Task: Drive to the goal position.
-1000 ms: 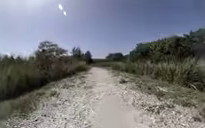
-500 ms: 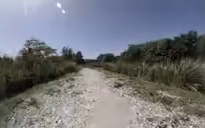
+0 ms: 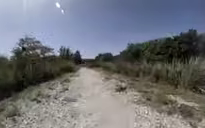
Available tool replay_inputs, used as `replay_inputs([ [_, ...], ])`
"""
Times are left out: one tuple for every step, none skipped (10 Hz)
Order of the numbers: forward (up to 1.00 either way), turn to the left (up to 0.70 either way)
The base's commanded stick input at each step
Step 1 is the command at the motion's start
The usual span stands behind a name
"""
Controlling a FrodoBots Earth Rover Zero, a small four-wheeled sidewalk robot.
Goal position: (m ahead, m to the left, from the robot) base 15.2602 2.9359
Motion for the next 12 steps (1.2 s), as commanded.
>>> replay_inputs([
  [0.7, 0.0],
  [0.7, 0.0],
  [0.7, 0.0],
  [0.7, 0.0],
  [0.7, 0.0],
  [0.7, 0.0],
  [0.7, 0.0],
  [0.7, 0.0],
  [0.7, 0.0],
  [0.7, 0.0],
  [0.7, 0.0],
  [0.7, 0.0],
])
